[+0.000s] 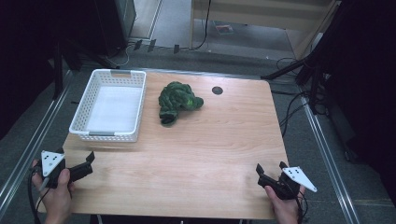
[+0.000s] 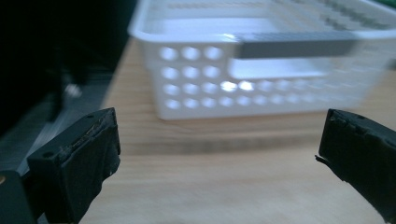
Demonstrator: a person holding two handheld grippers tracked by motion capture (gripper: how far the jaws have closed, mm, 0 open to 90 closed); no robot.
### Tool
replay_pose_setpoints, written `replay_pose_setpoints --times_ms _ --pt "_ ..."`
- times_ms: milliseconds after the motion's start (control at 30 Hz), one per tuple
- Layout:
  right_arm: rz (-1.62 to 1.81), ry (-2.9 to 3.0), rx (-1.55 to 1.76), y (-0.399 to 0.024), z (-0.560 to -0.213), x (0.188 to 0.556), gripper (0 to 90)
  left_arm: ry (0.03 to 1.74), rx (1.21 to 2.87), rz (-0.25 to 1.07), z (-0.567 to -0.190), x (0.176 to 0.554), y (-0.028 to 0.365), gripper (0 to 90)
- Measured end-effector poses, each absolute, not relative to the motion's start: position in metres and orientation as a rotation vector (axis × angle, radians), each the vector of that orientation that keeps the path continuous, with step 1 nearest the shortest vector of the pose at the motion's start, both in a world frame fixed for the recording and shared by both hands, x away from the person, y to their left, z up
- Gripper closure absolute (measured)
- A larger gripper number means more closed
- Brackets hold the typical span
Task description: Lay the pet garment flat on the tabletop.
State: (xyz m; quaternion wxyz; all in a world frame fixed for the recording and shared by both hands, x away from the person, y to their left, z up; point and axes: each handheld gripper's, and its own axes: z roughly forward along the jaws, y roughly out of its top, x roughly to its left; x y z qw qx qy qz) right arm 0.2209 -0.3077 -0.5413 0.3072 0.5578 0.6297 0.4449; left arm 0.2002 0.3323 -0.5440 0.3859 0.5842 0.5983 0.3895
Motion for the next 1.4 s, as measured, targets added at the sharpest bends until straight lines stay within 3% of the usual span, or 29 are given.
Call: replay_pose_setpoints --times_ms 333,600,767,1033,1400 --pt "1.116 1.703 1.465 -0.302 -0.537 0.226 9.6 1.526 1.424 0.939 -0.550 0.203 0.338 0.0" --pt "1.157 1.745 1.393 -0.283 -0.508 0.239 9.6 1.485 1.466 0.930 -0.551 0.204 0.335 0.0" --pt "1.144 1.772 1.351 -0.248 -0.483 0.263 11.1 1.498 1.442 0.902 -0.551 0.204 0.338 0.0" --pt "1.178 1.839 1.296 -0.203 -0.476 0.291 11.3 1.551 1.380 0.894 -0.551 0.205 0.342 0.0" --pt "1.174 1.969 1.230 -0.148 -0.462 0.327 5.0 1.495 1.493 0.918 -0.551 0.207 0.334 0.0"
